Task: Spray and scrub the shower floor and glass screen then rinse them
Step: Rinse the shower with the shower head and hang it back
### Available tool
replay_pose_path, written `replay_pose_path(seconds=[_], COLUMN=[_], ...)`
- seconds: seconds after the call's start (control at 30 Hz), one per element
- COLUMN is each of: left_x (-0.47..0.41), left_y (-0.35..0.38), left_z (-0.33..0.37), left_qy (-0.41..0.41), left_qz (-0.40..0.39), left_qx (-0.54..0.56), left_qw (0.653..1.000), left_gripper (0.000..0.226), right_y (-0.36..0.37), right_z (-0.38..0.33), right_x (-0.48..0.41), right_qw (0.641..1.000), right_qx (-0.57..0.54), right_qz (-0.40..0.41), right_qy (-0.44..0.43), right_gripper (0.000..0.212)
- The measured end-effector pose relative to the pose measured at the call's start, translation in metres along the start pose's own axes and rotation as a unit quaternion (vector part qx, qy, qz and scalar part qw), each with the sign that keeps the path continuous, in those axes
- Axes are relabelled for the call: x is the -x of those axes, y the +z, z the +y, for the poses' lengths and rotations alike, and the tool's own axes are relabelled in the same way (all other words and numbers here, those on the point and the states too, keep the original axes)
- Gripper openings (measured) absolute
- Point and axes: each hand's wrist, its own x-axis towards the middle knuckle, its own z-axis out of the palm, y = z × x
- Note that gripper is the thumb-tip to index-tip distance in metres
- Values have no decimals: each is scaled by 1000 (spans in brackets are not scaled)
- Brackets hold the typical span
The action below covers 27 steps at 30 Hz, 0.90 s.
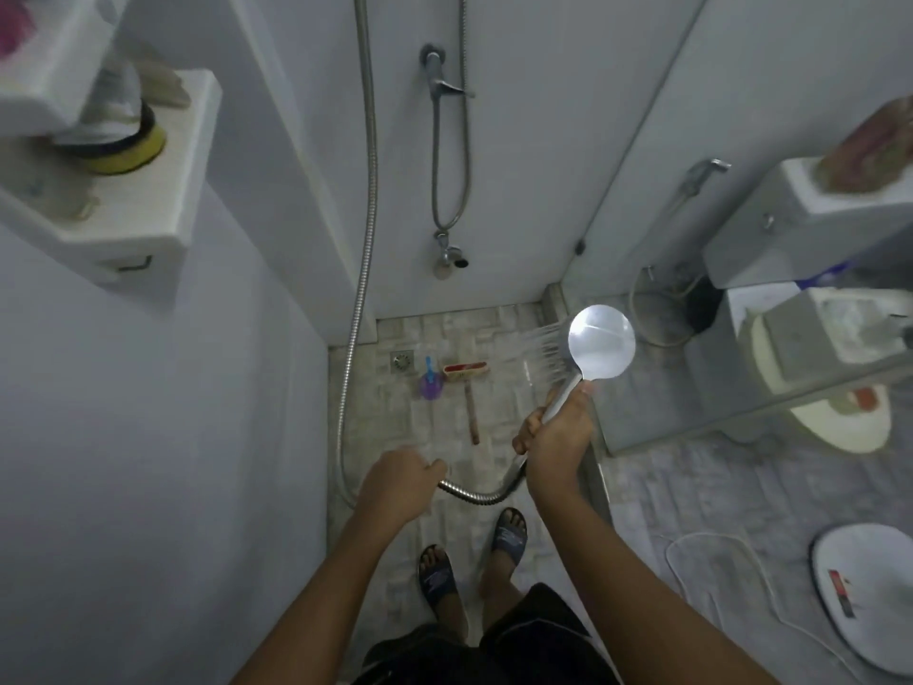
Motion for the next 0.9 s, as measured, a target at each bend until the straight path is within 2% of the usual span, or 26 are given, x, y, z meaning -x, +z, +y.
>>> replay_pose_path(seconds=[0.17, 0.3, 0.9], left_x=[-8, -10, -9], left_y=[4, 6, 8], left_z=[14, 20, 29], left_qy=[8, 19, 17], left_qz=[-1, -13, 1], left_qx=[19, 19, -5], left_qw=[1000, 1000, 1000], left_gripper=[47, 40, 49], right_y=[-4, -9, -14], right_z=[-20, -26, -30], right_x=[-4, -5, -4], right_qw=[998, 997, 994], right_qx=[2, -11, -7], right_qz=[-12, -16, -16], right_qy=[-60, -68, -106], right_gripper=[54, 52, 52])
